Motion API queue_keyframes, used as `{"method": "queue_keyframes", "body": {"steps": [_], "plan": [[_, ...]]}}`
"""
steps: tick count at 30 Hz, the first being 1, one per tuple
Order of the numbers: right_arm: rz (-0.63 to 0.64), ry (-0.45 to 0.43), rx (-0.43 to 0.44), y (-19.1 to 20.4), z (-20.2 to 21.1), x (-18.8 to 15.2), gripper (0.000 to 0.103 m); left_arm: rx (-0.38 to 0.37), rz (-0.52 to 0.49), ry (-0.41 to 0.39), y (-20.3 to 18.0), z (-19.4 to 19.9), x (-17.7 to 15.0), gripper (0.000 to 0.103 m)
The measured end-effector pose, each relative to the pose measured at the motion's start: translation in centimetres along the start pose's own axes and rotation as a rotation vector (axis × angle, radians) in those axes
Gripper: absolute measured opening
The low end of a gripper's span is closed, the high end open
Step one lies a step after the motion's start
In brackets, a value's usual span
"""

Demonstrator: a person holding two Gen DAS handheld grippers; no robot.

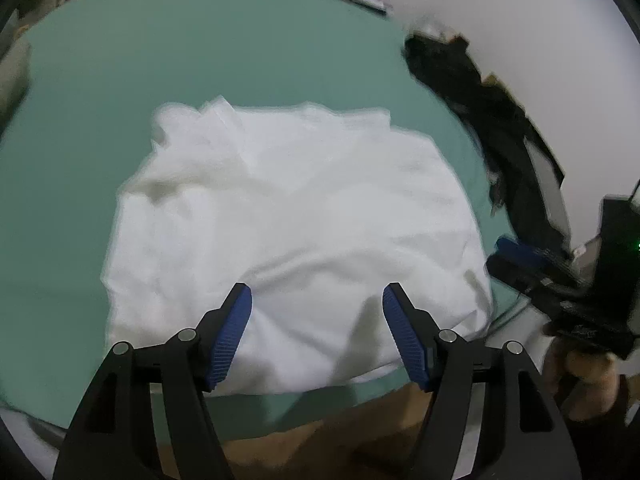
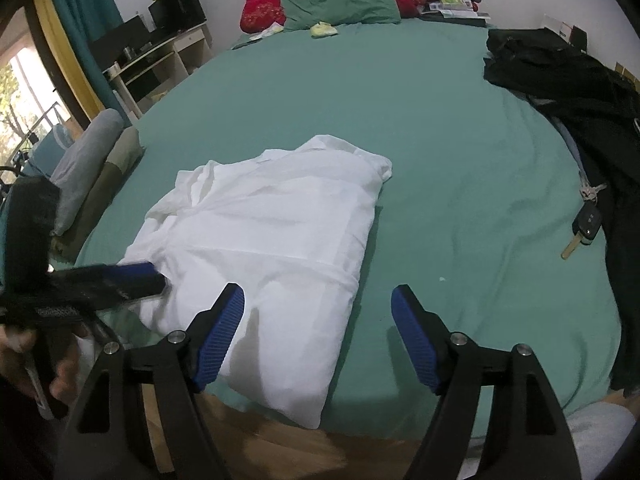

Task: Fold large clothes

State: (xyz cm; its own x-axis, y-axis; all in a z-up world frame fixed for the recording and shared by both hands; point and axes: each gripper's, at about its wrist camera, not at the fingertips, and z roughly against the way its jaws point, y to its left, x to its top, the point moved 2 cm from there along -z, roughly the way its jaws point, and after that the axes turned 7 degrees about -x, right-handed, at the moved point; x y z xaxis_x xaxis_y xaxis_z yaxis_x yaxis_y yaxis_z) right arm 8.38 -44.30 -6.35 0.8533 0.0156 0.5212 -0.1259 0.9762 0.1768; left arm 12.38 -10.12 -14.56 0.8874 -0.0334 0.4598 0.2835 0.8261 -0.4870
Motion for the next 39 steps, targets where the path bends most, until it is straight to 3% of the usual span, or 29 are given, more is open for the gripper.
{"method": "queue_keyframes", "body": {"steps": [5, 7, 11, 13, 15, 17, 20, 23, 32, 35, 37, 39], "plan": [[-0.042, 0.000, 0.030, -0.9, -0.9, -0.1, 0.076, 0.066, 0.097, -0.126, 5.1, 4.1, 1.3, 0.077], [-0.055, -0.005, 0.047, -1.0, -1.1, 0.1, 0.076, 0.109, 0.159, -0.131, 7.7, 4.3, 1.2, 0.079], [-0.056, -0.004, 0.070, -0.9, -1.7, 0.3, 0.076, 0.046, 0.239, -0.053, 10.5, 1.4, 0.2, 0.082], [-0.051, 0.009, 0.076, -0.7, -2.3, 0.3, 0.076, 0.054, 0.204, -0.085, 9.7, 0.9, 0.3, 0.092], [-0.055, 0.027, 0.085, -0.6, -3.2, 0.1, 0.076, -0.037, 0.203, -0.088, 8.6, 0.3, 0.7, 0.092], [-0.061, 0.050, 0.096, -0.5, -4.3, -0.3, 0.076, -0.177, 0.218, -0.061, 7.5, -1.2, 1.1, 0.092], [-0.083, 0.074, 0.108, -0.6, -5.6, -0.8, 0.076, -0.269, 0.185, 0.014, 5.4, -3.4, 1.3, 0.092], [-0.092, 0.069, 0.120, -0.9, -5.9, -0.8, 0.076, -0.301, 0.141, 0.069, 3.3, -5.1, 1.2, 0.092], [-0.123, 0.030, 0.151, -1.0, -6.1, -1.5, 0.080, -0.089, -0.021, 0.062, -1.1, -8.3, 1.9, 0.092], [-0.150, 0.008, 0.203, -1.2, -6.5, -1.8, 0.079, -0.046, -0.054, 0.030, -1.7, -8.6, 1.9, 0.082], [-0.156, 0.002, 0.249, -1.0, -6.7, -1.9, 0.052, -0.061, -0.053, 0.012, -1.5, -8.6, 2.1, 0.055], [-0.190, 0.009, 0.300, -0.8, -7.0, -1.9, 0.042, -0.097, -0.038, 0.009, -0.8, -7.8, 2.0, 0.040]]}}
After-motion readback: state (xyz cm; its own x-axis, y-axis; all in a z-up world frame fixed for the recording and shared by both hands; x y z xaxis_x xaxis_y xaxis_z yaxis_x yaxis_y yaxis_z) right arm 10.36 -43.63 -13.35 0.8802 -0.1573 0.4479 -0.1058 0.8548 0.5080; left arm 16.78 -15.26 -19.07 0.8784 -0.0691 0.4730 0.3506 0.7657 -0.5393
